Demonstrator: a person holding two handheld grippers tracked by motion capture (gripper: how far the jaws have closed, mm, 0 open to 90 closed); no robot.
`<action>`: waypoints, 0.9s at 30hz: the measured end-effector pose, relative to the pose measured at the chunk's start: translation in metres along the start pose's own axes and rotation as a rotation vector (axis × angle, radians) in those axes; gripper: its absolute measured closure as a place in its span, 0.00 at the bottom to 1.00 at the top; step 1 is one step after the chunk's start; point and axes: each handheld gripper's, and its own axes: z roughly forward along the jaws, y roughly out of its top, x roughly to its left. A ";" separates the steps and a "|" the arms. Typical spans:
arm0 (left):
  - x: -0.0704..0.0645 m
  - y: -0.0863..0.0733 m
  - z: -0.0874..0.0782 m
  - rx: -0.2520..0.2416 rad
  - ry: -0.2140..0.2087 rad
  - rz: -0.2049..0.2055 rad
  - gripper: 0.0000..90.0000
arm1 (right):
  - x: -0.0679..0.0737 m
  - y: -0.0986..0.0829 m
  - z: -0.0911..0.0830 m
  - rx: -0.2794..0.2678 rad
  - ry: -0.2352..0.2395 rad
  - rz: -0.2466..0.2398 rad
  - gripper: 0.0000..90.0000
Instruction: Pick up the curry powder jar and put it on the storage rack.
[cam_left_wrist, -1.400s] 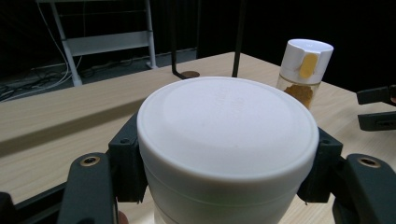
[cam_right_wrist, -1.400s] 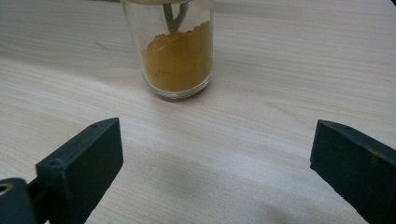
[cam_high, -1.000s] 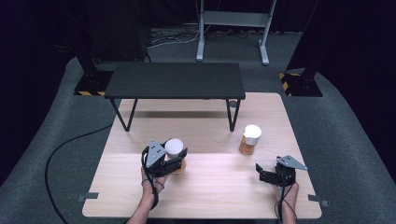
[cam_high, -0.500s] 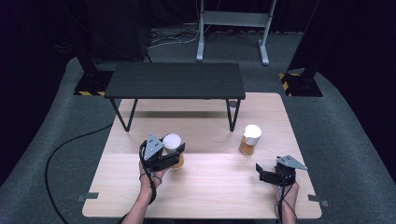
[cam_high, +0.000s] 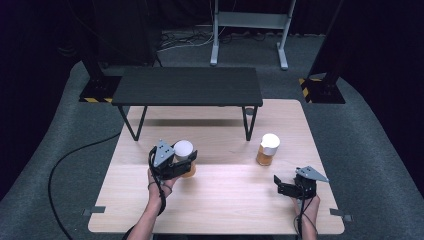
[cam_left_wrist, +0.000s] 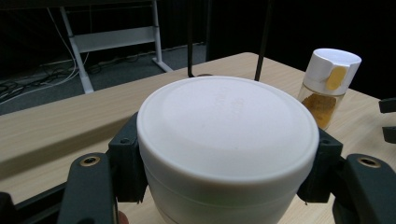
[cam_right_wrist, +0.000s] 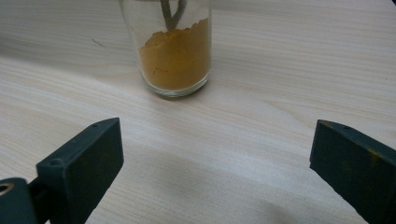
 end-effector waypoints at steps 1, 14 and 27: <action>0.000 0.001 0.001 0.002 -0.002 0.002 0.37 | 0.001 0.000 0.000 0.001 -0.002 0.000 0.02; 0.005 0.009 0.008 0.018 -0.002 0.005 0.37 | 0.002 0.000 0.000 0.002 -0.007 -0.006 0.02; 0.007 0.019 0.015 0.015 -0.008 0.025 0.37 | 0.002 0.000 0.000 0.003 -0.008 -0.008 0.02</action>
